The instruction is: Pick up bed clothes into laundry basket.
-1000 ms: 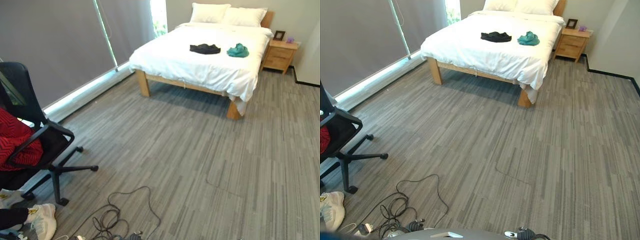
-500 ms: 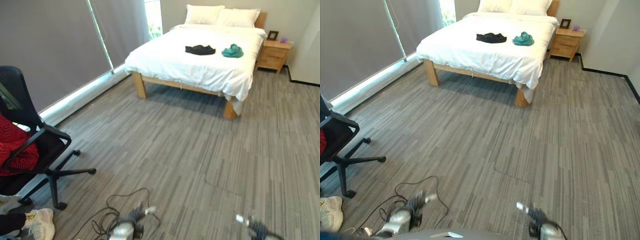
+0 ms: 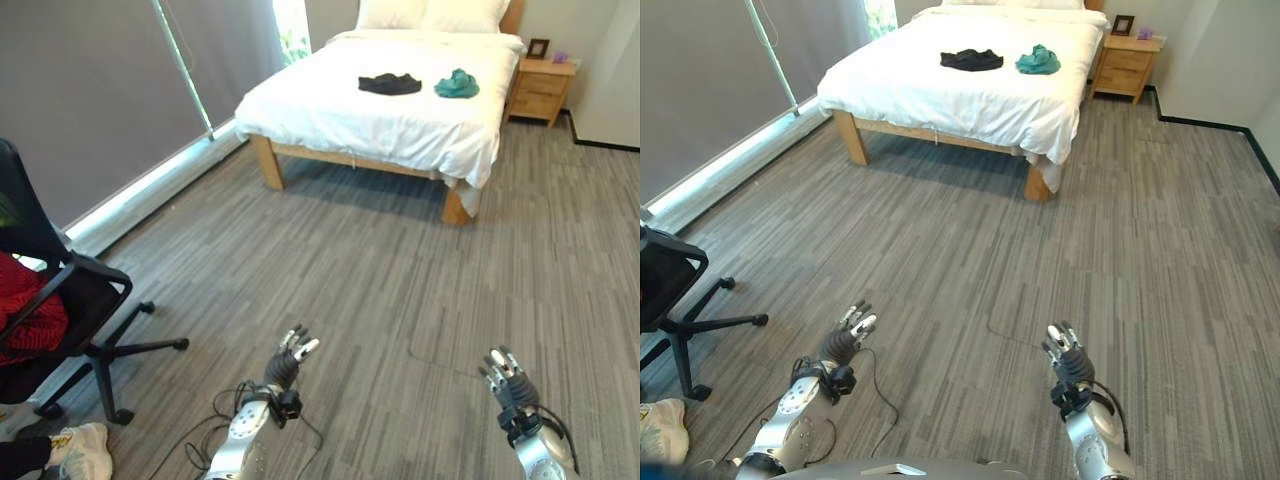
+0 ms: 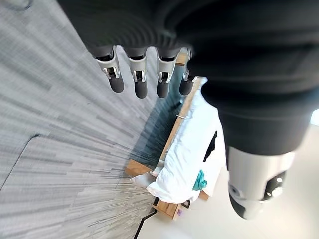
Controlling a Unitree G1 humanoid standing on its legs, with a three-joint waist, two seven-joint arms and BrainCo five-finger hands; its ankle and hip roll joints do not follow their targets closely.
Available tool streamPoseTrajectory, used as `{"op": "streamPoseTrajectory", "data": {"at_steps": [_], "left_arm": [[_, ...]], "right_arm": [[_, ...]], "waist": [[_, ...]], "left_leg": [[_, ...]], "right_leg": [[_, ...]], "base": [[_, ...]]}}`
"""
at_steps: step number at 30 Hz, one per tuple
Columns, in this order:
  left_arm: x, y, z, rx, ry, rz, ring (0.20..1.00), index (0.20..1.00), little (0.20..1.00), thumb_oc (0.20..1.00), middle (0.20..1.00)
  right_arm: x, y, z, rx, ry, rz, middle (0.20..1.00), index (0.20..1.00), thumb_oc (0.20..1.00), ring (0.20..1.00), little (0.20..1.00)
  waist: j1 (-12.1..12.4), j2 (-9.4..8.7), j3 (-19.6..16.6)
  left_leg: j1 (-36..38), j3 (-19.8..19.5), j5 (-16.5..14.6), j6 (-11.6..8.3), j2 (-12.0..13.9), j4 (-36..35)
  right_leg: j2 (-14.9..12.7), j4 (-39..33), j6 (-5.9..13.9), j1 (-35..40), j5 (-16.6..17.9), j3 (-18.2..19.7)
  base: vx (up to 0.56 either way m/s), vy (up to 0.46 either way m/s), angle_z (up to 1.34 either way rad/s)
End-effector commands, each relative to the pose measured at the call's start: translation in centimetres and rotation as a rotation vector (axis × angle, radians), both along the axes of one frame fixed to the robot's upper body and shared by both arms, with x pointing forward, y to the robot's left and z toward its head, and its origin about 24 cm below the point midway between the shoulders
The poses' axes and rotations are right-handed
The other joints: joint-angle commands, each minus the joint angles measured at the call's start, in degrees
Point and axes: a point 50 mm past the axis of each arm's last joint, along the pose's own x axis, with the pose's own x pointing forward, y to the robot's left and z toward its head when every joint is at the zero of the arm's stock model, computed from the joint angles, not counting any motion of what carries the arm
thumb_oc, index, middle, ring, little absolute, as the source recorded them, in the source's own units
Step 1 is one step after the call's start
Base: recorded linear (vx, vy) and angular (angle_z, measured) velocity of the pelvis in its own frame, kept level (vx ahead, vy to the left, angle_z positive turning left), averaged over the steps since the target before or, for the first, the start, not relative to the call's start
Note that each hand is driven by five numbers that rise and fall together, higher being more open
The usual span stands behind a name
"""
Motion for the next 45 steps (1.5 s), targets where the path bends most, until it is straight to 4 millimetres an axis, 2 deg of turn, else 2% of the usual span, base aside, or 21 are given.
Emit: {"op": "streamPoseTrajectory", "data": {"at_steps": [1,4,6,11,12,16,23,27,29,30,31,33,34,35,37,38,39,40,41,43,45], "left_arm": [[0.8,0.2,0.8,-0.113,-0.057,0.078,1.000,1.000,1.000,1.000,1.000],[1.0,0.3,1.5,-0.102,-0.101,0.137,1.000,1.000,1.000,1.000,1.000],[1.1,0.3,1.7,-0.081,-0.111,0.131,1.000,1.000,1.000,1.000,1.000],[2.2,2.1,3.4,0.421,-0.237,-0.074,1.000,1.000,1.000,1.000,1.000],[2.3,2.3,3.5,0.449,-0.245,-0.084,1.000,1.000,1.000,1.000,1.000],[2.6,2.6,3.6,0.479,-0.237,-0.100,1.000,1.000,1.000,1.000,1.000],[3.5,2.6,4.2,0.458,-0.259,-0.041,1.000,1.000,1.000,1.000,1.000],[3.9,2.9,4.8,0.482,-0.280,-0.033,1.000,1.000,1.000,1.000,1.000],[4.2,3.4,5.3,0.507,-0.292,-0.027,1.000,1.000,1.000,1.000,1.000],[4.2,3.4,5.3,0.507,-0.292,-0.027,1.000,1.000,1.000,1.000,1.000],[4.4,3.7,5.5,0.543,-0.296,-0.033,1.000,1.000,1.000,1.000,1.000],[4.5,3.8,5.7,0.558,-0.301,-0.035,1.000,1.000,1.000,1.000,1.000],[4.5,3.8,5.7,0.558,-0.301,-0.035,1.000,1.000,1.000,1.000,1.000],[4.7,3.9,5.8,0.576,-0.305,-0.033,1.000,1.000,1.000,1.000,1.000],[4.9,4.0,6.1,0.569,-0.319,-0.022,1.000,1.000,1.000,1.000,1.000],[4.9,4.0,6.1,0.568,-0.319,-0.021,1.000,1.000,1.000,1.000,1.000],[5.2,3.7,6.3,0.563,-0.331,-0.025,1.000,1.000,1.000,1.000,1.000],[5.2,3.7,6.3,0.562,-0.331,-0.025,1.000,1.000,1.000,1.000,1.000],[5.5,3.5,6.5,0.566,-0.344,-0.031,1.000,1.000,1.000,1.000,1.000],[5.7,3.1,6.6,0.566,-0.352,-0.038,1.000,1.000,1.000,1.000,1.000],[5.8,2.2,6.5,0.532,-0.355,-0.059,1.000,1.000,1.000,1.000,1.000]], "right_arm": [[1.4,0.6,1.9,-0.043,-0.118,0.013,1.000,1.000,1.000,1.000,1.000],[1.9,0.6,2.4,-0.238,-0.112,0.073,1.000,1.000,1.000,1.000,1.000],[2.0,0.7,2.4,-0.249,-0.112,0.064,1.000,1.000,1.000,1.000,1.000],[2.2,0.8,2.8,-0.354,-0.141,0.129,1.000,1.000,1.000,1.000,1.000],[1.9,0.7,2.6,-0.350,-0.135,0.134,1.000,1.000,1.000,1.000,1.000],[1.7,0.5,2.3,-0.305,-0.115,0.152,1.000,1.000,1.000,1.000,1.000],[3.2,0.7,3.9,-0.375,-0.180,0.192,1.000,1.000,1.000,1.000,1.000],[4.3,1.1,4.4,-0.388,-0.204,0.205,1.000,1.000,1.000,1.000,1.000],[4.8,1.4,4.6,-0.393,-0.217,0.221,1.000,1.000,1.000,1.000,1.000],[4.8,1.4,4.6,-0.393,-0.217,0.221,1.000,1.000,1.000,1.000,1.000],[4.8,1.4,4.8,-0.410,-0.221,0.227,1.000,1.000,1.000,1.000,1.000],[4.7,1.7,4.8,-0.411,-0.223,0.235,1.000,1.000,1.000,1.000,1.000],[4.7,1.7,4.8,-0.411,-0.223,0.235,1.000,1.000,1.000,1.000,1.000],[4.7,2.1,4.6,-0.408,-0.218,0.247,1.000,1.000,1.000,1.000,1.000],[4.6,2.2,4.6,-0.405,-0.219,0.255,1.000,1.000,1.000,1.000,1.000],[4.6,2.1,4.6,-0.406,-0.219,0.256,1.000,1.000,1.000,1.000,1.000],[4.5,2.1,4.3,-0.409,-0.207,0.258,1.000,1.000,1.000,1.000,1.000],[4.5,2.1,4.3,-0.410,-0.207,0.258,1.000,1.000,1.000,1.000,1.000],[4.5,2.3,4.4,-0.411,-0.211,0.267,1.000,1.000,1.000,1.000,1.000],[4.4,2.4,4.5,-0.409,-0.216,0.270,1.000,1.000,1.000,1.000,1.000],[4.0,2.3,4.3,-0.333,-0.210,0.254,1.000,1.000,1.000,1.000,1.000]], "waist": [[-0.58,-3.26,-0.17],[-0.38,-3.65,0.54],[-0.35,-3.69,0.86],[-0.48,-3.87,1.66],[-0.51,-3.87,1.66],[-0.53,-4.11,1.71],[-0.47,-4.17,2.19],[0.30,-3.99,3.41],[0.37,-3.80,5.40],[0.40,-3.81,5.37],[-0.36,-3.35,6.90],[-1.13,-2.39,8.00],[-1.12,-2.44,8.03],[-2.18,-2.08,8.20],[-3.73,-2.37,8.26],[-3.90,-2.06,8.57],[-5.38,-3.09,8.26],[-5.49,-2.70,8.46],[-6.89,-3.16,8.05],[-7.47,-2.93,7.71],[-7.90,-2.68,6.69]], "left_leg": [[-0.29,-2.99,1.88,-2.78,1.28,-1.94],[-1.01,-2.36,1.94,-2.78,1.44,-1.94],[-1.28,-2.21,2.02,-2.76,1.50,-1.94],[-2.25,-1.73,1.94,-2.77,1.45,-1.94],[-2.25,-1.69,1.84,-2.76,1.36,-1.94],[-1.95,-1.49,1.55,-2.71,1.16,-1.94],[-1.81,-0.91,0.84,-1.90,0.33,-1.94],[-2.33,-0.81,-0.21,-0.45,-0.47,-1.31],[-2.85,-1.07,-1.48,1.20,-1.01,0.27],[-2.90,-1.04,-1.49,1.21,-1.03,0.29],[-2.03,-1.27,-2.39,2.41,-1.33,0.79],[-0.54,-1.19,-2.92,2.81,-0.99,0.82],[-0.49,-1.17,-2.93,2.82,-1.07,0.77],[2.06,-0.29,-3.15,2.19,-0.79,0.07],[5.41,-0.99,-4.32,0.68,-0.80,-0.85],[5.88,-1.14,-4.40,0.58,-0.44,-0.98],[8.39,-2.21,-5.59,-1.19,-0.26,-1.49],[8.71,-2.30,-5.71,-1.29,0.19,-1.56],[11.18,-2.78,-6.71,-2.64,1.26,-1.94],[12.59,-2.93,-7.07,-3.28,2.12,-1.94],[13.86,-4.85,-5.40,-4.66,4.19,1.31]], "right_leg": [[-7.20,-3.92,6.69,2.05,5.74,-0.96],[-7.02,-5.46,6.84,1.34,6.88,-0.60],[-6.97,-5.63,6.87,1.06,6.99,-0.44],[-6.91,-5.65,7.15,0.01,7.10,0.20],[-6.93,-5.65,7.19,0.00,7.11,0.23],[-7.06,-5.69,7.34,0.21,7.16,0.32],[-7.69,-4.74,7.90,-0.34,7.04,0.94],[-9.14,1.90,8.57,-3.53,5.99,1.78],[-10.12,13.14,9.85,-9.56,8.71,3.19],[-10.13,13.20,9.85,-9.64,8.69,3.22],[-10.65,22.45,10.17,-13.45,13.32,3.40],[-10.68,28.75,10.09,-17.58,14.95,3.24],[-10.75,29.01,10.10,-17.69,14.79,3.32],[-12.17,26.84,9.86,-21.69,14.29,0.70],[-11.59,19.28,9.58,-23.65,13.11,-0.54],[-11.34,18.97,9.54,-22.97,13.07,-0.92],[-10.65,7.16,10.28,-24.62,14.62,-1.46],[-10.28,6.46,10.25,-23.90,14.87,-1.87],[-9.23,-0.37,11.12,-25.51,17.75,-1.74],[-9.03,-1.70,11.53,-26.09,19.11,-2.51],[-8.58,2.61,9.82,-25.72,18.94,-2.96]], "base": [[0.01,-0.007,-0.05],[-0.01,-0.003,-0.10],[-0.03,0.001,-0.11],[0.00,0.020,-0.10],[0.04,0.030,-0.04],[0.03,0.023,-0.05],[0.03,0.055,-0.04],[0.02,0.106,-0.07],[-0.01,0.123,-0.21],[0.04,0.159,-0.24],[0.04,0.114,-0.16],[0.13,0.144,-0.06],[0.32,0.125,-0.01],[0.35,0.026,0.00],[0.37,-0.028,-0.15],[0.45,-0.164,-0.13],[0.33,-0.129,-0.07],[0.62,-0.234,0.15],[0.49,-0.170,0.29],[0.47,-0.176,0.37],[0.44,-0.199,0.39]]}}
